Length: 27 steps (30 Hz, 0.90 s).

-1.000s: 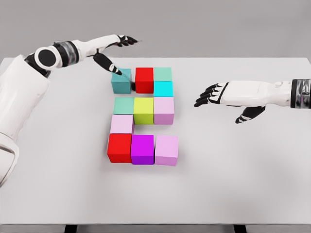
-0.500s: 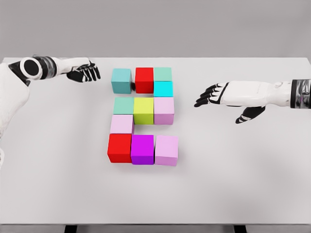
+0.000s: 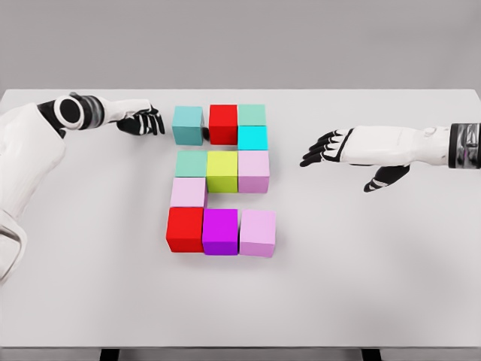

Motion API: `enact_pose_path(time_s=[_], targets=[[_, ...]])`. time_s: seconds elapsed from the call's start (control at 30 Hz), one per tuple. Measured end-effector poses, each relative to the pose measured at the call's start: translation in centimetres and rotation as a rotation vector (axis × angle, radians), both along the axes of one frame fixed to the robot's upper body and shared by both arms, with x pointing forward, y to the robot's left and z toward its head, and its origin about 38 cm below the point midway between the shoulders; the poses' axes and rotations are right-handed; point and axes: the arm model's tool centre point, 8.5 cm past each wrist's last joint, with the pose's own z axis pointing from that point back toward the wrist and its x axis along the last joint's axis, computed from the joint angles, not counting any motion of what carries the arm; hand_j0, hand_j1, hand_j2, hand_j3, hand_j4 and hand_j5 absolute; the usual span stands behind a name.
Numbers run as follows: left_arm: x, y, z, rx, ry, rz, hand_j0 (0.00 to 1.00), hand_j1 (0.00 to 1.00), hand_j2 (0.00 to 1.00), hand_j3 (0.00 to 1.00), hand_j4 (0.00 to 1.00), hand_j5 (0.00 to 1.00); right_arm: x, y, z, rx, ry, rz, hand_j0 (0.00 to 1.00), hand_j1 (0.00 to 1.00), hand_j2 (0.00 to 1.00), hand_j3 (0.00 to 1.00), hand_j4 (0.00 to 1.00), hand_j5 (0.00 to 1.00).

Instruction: Assemble the squares on the desktop into the number 2

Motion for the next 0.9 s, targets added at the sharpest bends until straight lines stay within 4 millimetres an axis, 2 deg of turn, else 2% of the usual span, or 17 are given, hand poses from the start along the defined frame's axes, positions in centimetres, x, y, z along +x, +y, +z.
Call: enact_pose_path(time_s=[0.47, 0.9], targets=[[0.3, -0.7, 0.9, -0.021, -0.017, -0.019, 0.44, 0.44, 0.44, 0.44, 0.44, 0.44, -0.1, 0.0, 0.0, -0.002, 0.001, 0.002, 1.0, 1.0, 1.0, 1.0, 1.0, 1.0], [0.4, -2.8, 0.8, -0.038, -0.019, -0.058, 0.44, 0.44, 0.44, 0.44, 0.44, 0.44, -0.1, 0.0, 0.0, -0.003, -0.001, 0.004, 1.0, 1.0, 1.0, 1.0, 1.0, 1.0]])
